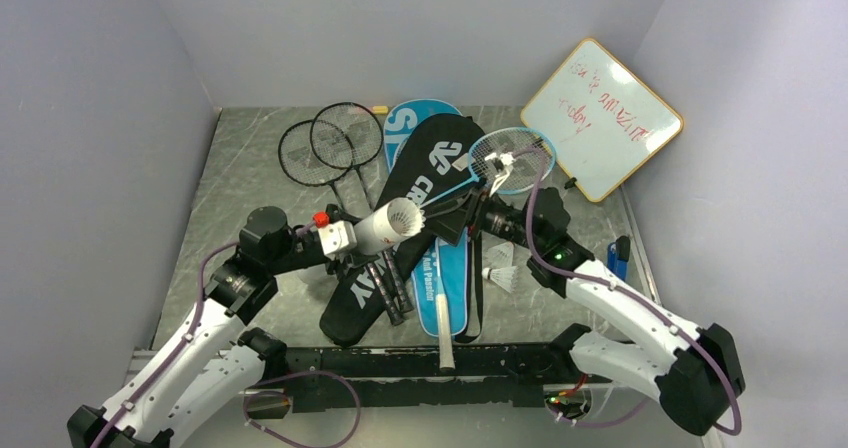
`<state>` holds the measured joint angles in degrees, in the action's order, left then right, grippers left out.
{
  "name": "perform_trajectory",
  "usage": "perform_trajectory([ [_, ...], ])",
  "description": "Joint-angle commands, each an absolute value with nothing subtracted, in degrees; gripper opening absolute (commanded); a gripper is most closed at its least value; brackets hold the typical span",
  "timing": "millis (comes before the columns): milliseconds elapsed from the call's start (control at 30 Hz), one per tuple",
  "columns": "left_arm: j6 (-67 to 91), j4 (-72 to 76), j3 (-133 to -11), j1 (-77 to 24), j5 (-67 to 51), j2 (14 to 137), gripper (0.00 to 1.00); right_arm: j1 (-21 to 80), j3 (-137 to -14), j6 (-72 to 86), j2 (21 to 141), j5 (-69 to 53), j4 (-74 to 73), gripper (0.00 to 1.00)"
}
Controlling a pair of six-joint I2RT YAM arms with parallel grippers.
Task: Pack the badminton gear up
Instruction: Place the shuttlecock at the shuttle tube.
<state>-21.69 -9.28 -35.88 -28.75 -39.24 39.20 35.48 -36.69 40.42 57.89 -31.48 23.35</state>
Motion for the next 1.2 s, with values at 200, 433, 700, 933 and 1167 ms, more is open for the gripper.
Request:
perform_trajectory([
  [200, -21.2, -7.03, -36.3, -28.13, -41.15, 39.8, 0.13, 35.66, -37.96, 33.43, 42.92, -23.67, 25.65, 0.82],
  [433, -20.72, -5.64, -36.09, -27.85, -44.07, 39.82, 0.13, 35.73, -38.69, 38.77, 48.55, -34.97, 35.21, 0.82],
  [700, -20.44, -4.48, -35.74, -27.77, -46.52, 39.45, 0.14, 37.99, -42.83, 38.15, 62.99, -41.13, 29.34, 0.74],
  [933, -20.82, -5.98, -35.9, -27.71, -43.87, 39.66, 0.14, 38.05, -40.01, 32.08, 52.21, -27.96, 25.58, 0.78],
  [1167, -21.76, -10.75, -37.29, -27.6, -33.52, 41.01, 0.13, 37.99, -43.02, 28.03, 51.13, -4.03, 3.31, 0.81],
])
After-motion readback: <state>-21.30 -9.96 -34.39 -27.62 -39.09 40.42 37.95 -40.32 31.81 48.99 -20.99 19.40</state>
